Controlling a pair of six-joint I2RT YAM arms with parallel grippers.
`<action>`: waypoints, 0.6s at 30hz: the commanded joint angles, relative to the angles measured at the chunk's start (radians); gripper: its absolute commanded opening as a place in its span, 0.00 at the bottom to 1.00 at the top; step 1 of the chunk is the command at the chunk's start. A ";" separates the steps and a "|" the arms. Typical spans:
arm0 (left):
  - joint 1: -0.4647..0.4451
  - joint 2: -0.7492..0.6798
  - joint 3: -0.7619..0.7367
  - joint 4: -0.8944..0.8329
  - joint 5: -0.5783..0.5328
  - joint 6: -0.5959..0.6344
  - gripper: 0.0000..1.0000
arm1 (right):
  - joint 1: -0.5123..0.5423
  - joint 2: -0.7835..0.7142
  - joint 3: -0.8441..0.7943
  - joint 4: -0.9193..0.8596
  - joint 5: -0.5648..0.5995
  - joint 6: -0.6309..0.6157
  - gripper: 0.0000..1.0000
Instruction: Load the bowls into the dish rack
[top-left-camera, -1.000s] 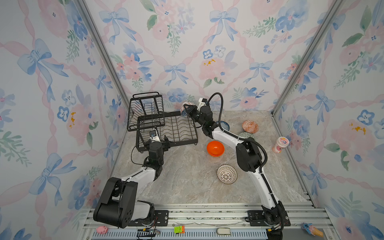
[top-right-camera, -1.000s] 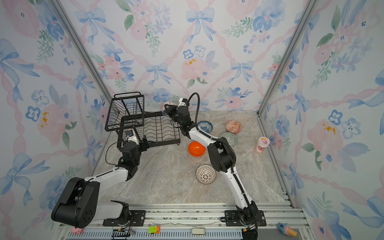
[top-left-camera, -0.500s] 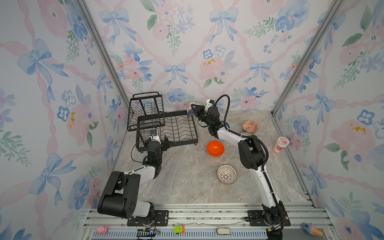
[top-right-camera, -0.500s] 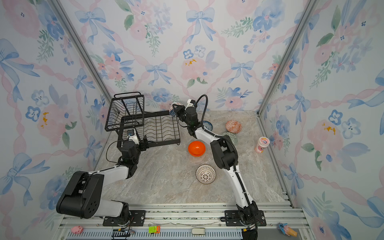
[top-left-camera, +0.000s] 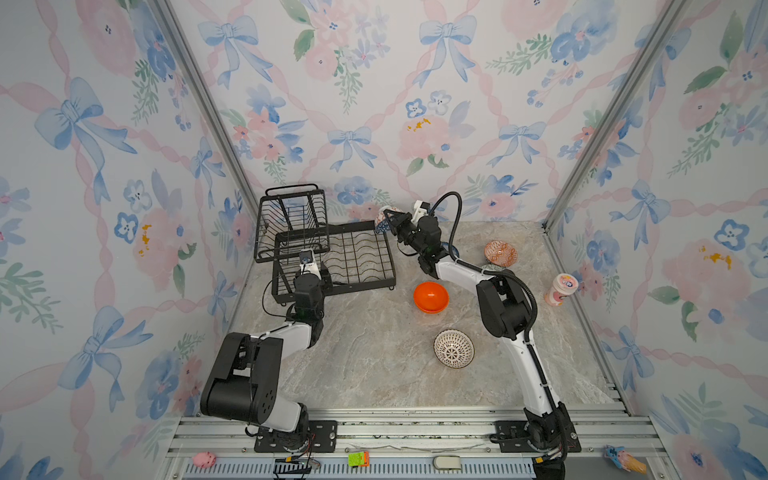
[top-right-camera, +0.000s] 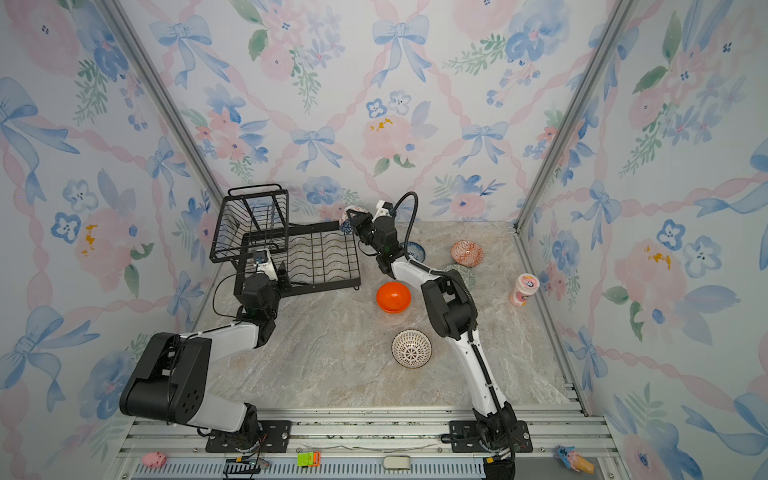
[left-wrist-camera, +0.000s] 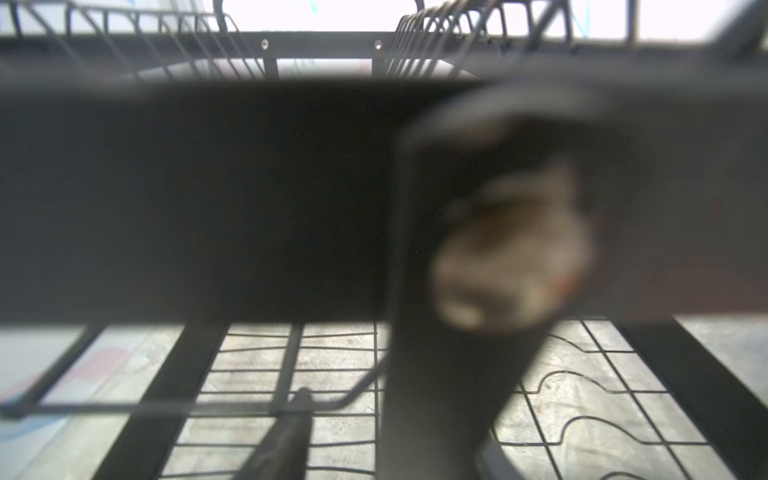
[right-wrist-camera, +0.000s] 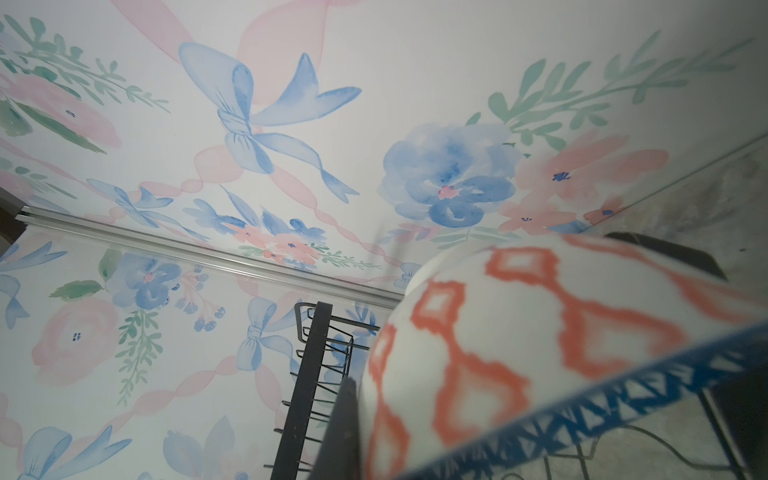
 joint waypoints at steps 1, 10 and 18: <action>0.007 0.024 0.019 0.028 0.006 -0.001 0.35 | -0.013 -0.072 -0.002 0.097 -0.008 0.000 0.00; 0.006 -0.027 -0.031 0.027 0.012 -0.016 0.08 | -0.012 -0.077 -0.012 0.096 -0.008 -0.002 0.00; -0.009 -0.091 -0.081 0.025 -0.006 -0.056 0.00 | -0.003 -0.085 -0.019 0.098 -0.006 -0.003 0.00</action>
